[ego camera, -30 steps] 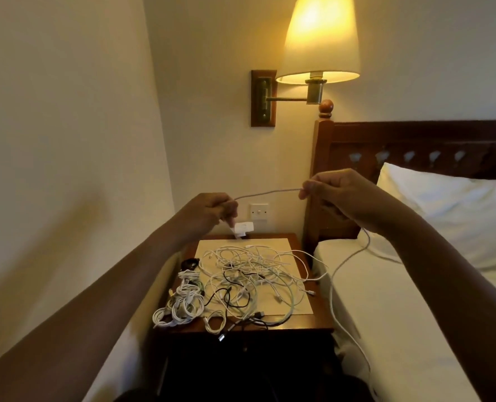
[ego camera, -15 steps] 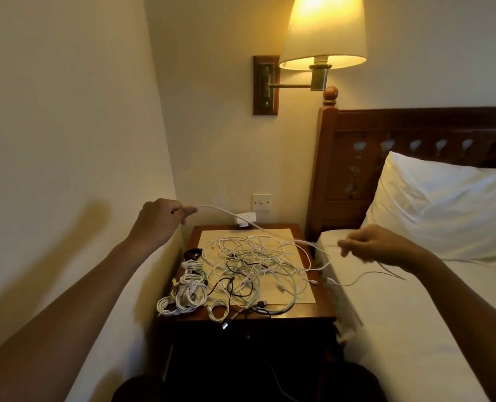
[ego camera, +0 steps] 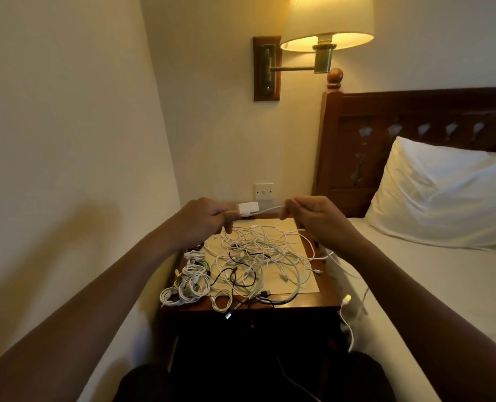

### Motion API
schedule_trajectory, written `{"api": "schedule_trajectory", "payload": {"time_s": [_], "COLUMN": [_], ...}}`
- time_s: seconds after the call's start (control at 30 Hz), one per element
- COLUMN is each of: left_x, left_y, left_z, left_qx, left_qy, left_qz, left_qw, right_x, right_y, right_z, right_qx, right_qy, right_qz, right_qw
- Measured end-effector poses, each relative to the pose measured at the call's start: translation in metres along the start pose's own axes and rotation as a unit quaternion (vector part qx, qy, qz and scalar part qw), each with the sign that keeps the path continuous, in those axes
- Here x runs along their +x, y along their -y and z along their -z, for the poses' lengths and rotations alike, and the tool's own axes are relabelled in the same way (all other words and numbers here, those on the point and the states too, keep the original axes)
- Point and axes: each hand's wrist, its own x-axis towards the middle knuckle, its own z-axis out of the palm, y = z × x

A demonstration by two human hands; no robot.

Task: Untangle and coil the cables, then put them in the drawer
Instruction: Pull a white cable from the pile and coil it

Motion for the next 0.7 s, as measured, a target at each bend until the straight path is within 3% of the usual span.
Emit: {"api": "schedule_trajectory", "payload": {"time_s": [0.13, 0.27, 0.33, 0.37, 0.43, 0.5, 0.63, 0.7], "left_x": [-0.023, -0.020, -0.014, -0.011, -0.007, -0.007, -0.011, -0.015], "left_y": [-0.018, 0.003, 0.028, 0.042, 0.068, 0.088, 0.121, 0.113], "left_z": [-0.006, -0.008, -0.004, -0.003, -0.006, -0.014, -0.014, -0.011], "left_qx": [-0.285, -0.428, -0.387, -0.308, -0.037, 0.114, 0.134, 0.095], "left_qy": [0.108, 0.076, -0.004, -0.052, -0.113, -0.117, -0.141, -0.101], "left_qz": [-0.016, -0.017, 0.029, 0.045, 0.049, 0.059, 0.134, 0.153], "left_qw": [0.952, 0.900, 0.922, 0.949, 0.992, 0.985, 0.972, 0.978], "right_x": [0.004, 0.000, -0.006, -0.010, -0.019, -0.027, -0.039, -0.044], "right_y": [-0.022, -0.041, -0.052, -0.058, -0.066, -0.071, -0.085, -0.108], "right_z": [-0.016, -0.018, -0.012, -0.009, -0.002, 0.006, 0.028, 0.039], "right_qx": [-0.071, -0.024, -0.051, -0.066, -0.088, -0.102, -0.102, -0.192], "right_qy": [0.040, 0.046, 0.052, 0.064, 0.093, 0.126, 0.130, 0.100], "right_qz": [0.017, 0.014, -0.005, -0.018, -0.035, -0.041, -0.126, -0.145], "right_qw": [0.997, 0.999, 0.997, 0.996, 0.991, 0.986, 0.978, 0.965]}}
